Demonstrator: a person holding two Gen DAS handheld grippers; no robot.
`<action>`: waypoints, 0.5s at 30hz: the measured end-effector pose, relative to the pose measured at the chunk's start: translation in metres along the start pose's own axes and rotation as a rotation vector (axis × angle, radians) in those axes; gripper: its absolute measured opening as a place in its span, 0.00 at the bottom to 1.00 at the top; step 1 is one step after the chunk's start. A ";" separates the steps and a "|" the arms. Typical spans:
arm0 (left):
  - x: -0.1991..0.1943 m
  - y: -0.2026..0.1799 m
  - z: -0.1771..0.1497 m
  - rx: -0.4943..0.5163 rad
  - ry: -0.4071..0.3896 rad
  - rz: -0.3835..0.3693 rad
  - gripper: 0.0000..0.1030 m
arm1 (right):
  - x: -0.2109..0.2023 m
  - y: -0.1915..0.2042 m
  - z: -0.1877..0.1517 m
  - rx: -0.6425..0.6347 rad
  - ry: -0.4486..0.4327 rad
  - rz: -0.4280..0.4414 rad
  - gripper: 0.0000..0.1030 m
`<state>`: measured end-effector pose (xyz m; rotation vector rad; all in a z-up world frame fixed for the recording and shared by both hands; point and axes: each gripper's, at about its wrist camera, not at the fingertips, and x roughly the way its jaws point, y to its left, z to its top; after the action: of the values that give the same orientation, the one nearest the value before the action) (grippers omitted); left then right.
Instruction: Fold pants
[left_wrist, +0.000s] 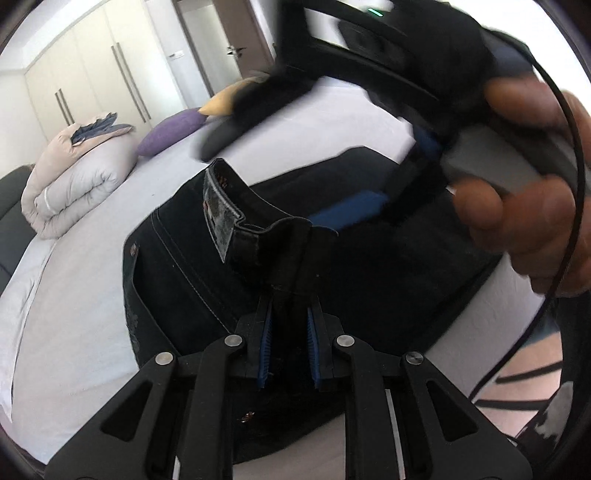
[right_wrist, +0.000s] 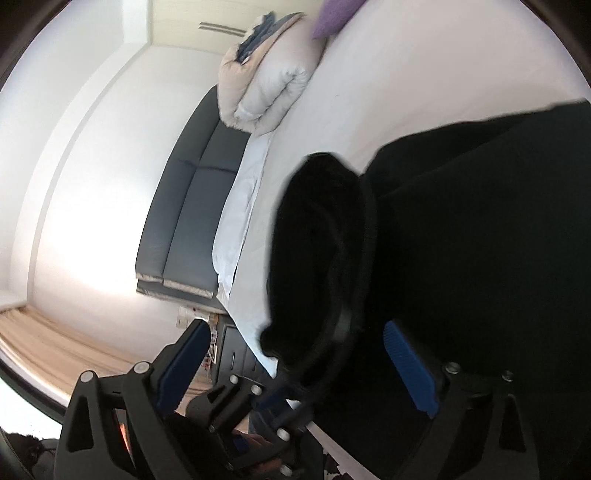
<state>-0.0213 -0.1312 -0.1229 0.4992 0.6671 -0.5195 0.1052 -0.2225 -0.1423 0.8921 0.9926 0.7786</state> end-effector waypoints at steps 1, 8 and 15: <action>-0.002 -0.006 -0.004 0.010 0.000 0.000 0.15 | 0.003 0.002 0.003 -0.007 0.005 -0.015 0.94; -0.001 -0.023 -0.007 0.038 -0.005 -0.015 0.14 | 0.027 -0.008 0.020 -0.013 0.091 -0.193 0.50; 0.006 -0.040 -0.003 0.061 -0.001 -0.079 0.13 | 0.002 -0.031 0.002 0.012 0.006 -0.233 0.17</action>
<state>-0.0419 -0.1618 -0.1394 0.5314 0.6732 -0.6160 0.1122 -0.2349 -0.1700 0.7681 1.0857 0.5786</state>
